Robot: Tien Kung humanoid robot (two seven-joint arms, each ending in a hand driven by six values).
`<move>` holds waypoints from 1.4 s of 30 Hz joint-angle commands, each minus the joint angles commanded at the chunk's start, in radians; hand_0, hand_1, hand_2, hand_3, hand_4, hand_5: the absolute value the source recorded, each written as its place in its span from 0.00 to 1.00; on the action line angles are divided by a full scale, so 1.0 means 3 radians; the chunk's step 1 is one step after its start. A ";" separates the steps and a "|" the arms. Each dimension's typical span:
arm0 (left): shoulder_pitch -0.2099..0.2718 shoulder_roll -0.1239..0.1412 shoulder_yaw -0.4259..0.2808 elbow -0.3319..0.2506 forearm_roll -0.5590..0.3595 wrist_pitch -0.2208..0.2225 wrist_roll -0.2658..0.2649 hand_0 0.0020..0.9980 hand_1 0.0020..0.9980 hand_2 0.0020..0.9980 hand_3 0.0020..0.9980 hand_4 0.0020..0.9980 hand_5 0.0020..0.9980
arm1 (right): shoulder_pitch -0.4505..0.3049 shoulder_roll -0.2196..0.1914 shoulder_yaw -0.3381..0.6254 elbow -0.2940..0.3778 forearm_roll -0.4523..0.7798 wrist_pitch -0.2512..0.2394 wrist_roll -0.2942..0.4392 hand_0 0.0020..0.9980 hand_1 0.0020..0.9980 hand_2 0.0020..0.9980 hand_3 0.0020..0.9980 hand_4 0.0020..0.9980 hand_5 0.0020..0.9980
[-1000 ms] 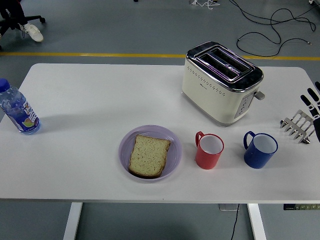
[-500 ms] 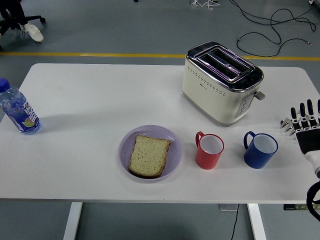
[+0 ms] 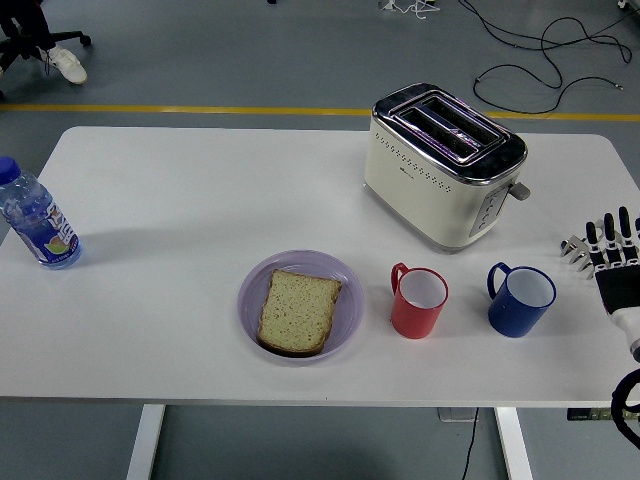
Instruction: Pick up the cup,pour liquid into bread,place the cup on the desk
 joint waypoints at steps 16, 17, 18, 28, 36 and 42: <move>0.0020 0.0000 0.0041 0.0000 -0.0027 -0.0010 0.0004 0.65 0.69 0.70 0.59 0.30 0.89 | -0.0012 -0.0014 0.0020 -0.0003 -0.0026 -0.0034 -0.0040 0.62 0.56 0.64 0.60 0.56 0.00; 0.0021 0.0001 0.0045 0.0000 -0.0029 -0.0010 0.0004 0.65 0.69 0.70 0.59 0.30 0.89 | -0.0012 -0.0014 0.0021 -0.0003 -0.0029 -0.0035 -0.0042 0.62 0.56 0.64 0.60 0.56 0.00; 0.0021 0.0001 0.0049 0.0000 -0.0030 -0.0010 0.0004 0.65 0.69 0.70 0.59 0.30 0.89 | -0.0012 -0.0013 0.0023 -0.0004 -0.0036 -0.0037 -0.0045 0.62 0.56 0.64 0.60 0.56 0.00; 0.0023 0.0004 0.0064 0.0000 -0.0049 -0.0013 0.0008 0.65 0.69 0.70 0.59 0.30 0.89 | -0.0011 -0.0010 0.0011 -0.0004 -0.0035 -0.0047 -0.0063 0.62 0.56 0.64 0.60 0.56 0.00; 0.0013 0.0007 0.0069 0.0000 -0.0066 -0.0015 0.0006 0.65 0.69 0.70 0.59 0.30 0.88 | -0.0003 -0.0004 0.0023 -0.0003 -0.0036 -0.0062 -0.0060 0.62 0.56 0.64 0.60 0.56 0.00; 0.0010 0.0007 0.0073 0.0000 -0.0073 -0.0014 0.0004 0.65 0.69 0.70 0.59 0.30 0.88 | 0.0002 -0.0001 0.0029 -0.0007 -0.0035 -0.0065 -0.0061 0.62 0.56 0.64 0.60 0.57 0.01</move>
